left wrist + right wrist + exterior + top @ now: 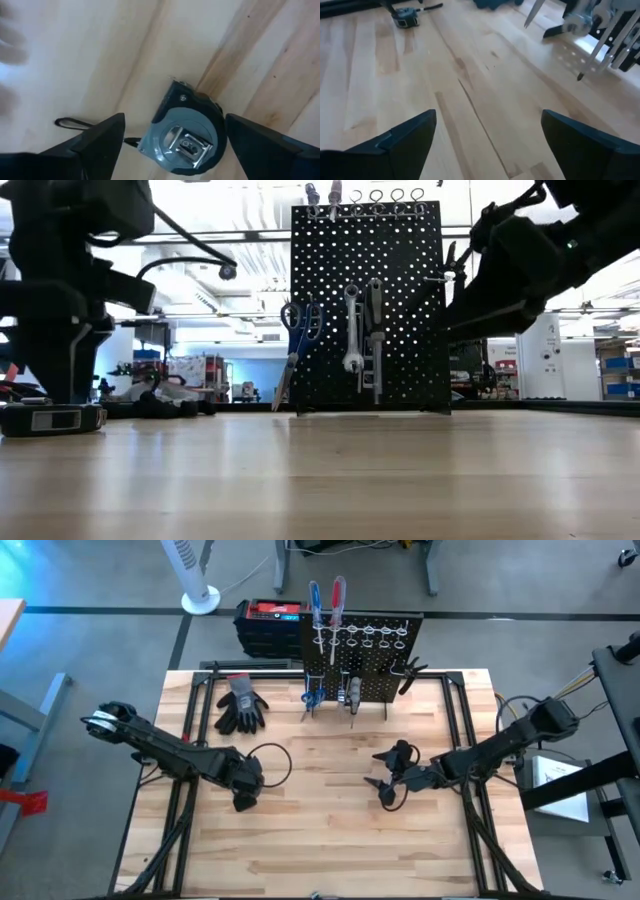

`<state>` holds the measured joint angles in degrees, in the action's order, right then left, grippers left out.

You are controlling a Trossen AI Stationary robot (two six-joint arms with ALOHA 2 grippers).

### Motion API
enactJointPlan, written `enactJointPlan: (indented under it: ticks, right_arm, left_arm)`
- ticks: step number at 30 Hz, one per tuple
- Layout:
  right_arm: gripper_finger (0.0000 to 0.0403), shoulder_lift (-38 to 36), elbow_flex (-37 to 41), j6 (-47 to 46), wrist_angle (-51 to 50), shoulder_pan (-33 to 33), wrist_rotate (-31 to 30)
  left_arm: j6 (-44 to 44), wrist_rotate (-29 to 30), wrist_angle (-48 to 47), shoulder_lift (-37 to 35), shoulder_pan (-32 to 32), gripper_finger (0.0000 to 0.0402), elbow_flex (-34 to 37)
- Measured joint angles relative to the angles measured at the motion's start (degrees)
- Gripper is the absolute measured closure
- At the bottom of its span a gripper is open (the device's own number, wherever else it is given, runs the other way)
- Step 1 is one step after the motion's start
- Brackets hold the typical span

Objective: Hang tools onto peg board
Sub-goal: Hang the right silver wrench on the peg board

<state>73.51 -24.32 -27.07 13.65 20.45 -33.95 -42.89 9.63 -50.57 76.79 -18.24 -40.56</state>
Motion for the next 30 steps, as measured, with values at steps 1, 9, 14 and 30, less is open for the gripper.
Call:
enactJointPlan:
  ticks: [1,9,14,30]
  right_arm:
    - [0.0047,0.5,0.0,0.0,0.9,0.0,0.2]
    - [0.0043,2.6,-1.0,1.5,2.1,-0.4,6.5]
    - [0.0043,3.7,-1.9,1.6,2.1,-0.4,7.1]
    - [0.0043,8.9,-2.4,-0.9,19.9,-2.6,12.1]
  left_arm:
    - [0.0,-0.4,0.6,0.0,0.0,0.0067,0.4]
    - [0.7,-4.1,3.1,0.0,0.0,0.0064,4.7]
    - [0.7,-4.2,6.8,0.1,0.0,0.0064,7.2]
    - [15.4,22.5,10.6,0.4,-0.4,0.0143,0.1]
